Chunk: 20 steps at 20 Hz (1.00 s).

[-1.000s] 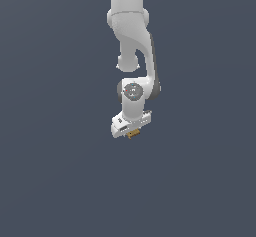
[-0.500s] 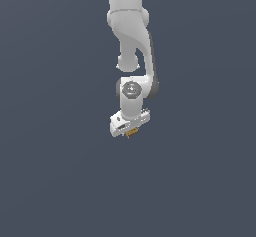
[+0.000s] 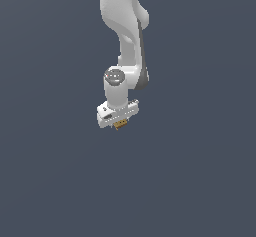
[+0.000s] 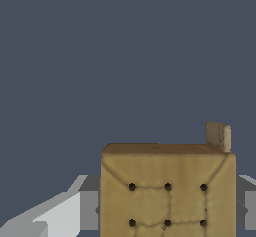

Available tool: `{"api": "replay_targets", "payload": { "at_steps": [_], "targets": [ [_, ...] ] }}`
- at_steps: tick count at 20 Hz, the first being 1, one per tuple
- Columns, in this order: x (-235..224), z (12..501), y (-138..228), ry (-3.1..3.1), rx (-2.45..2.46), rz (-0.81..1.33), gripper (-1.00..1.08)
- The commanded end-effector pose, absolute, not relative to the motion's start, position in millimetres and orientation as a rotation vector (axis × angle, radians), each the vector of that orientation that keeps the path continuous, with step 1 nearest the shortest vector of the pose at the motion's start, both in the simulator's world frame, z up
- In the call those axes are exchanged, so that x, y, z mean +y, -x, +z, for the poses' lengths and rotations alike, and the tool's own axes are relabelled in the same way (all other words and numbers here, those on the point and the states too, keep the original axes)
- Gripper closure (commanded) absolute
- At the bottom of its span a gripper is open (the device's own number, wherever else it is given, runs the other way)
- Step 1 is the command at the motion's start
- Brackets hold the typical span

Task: Pick up the object and move it to a goal position.

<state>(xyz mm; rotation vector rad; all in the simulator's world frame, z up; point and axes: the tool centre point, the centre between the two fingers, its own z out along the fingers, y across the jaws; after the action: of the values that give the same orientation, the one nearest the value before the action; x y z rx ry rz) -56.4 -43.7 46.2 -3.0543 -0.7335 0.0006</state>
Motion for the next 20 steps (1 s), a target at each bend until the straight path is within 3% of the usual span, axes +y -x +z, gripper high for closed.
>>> {"api": "replay_targets", "payload": {
  "at_steps": [1, 11, 20],
  "targets": [
    [-66, 59, 67, 3.055, -0.732, -0.001, 1.08],
    [-147, 103, 107, 3.055, -0.731, -0.001, 1.08],
    [-178, 120, 120, 3.055, -0.731, -0.001, 1.08]
  ]
}}
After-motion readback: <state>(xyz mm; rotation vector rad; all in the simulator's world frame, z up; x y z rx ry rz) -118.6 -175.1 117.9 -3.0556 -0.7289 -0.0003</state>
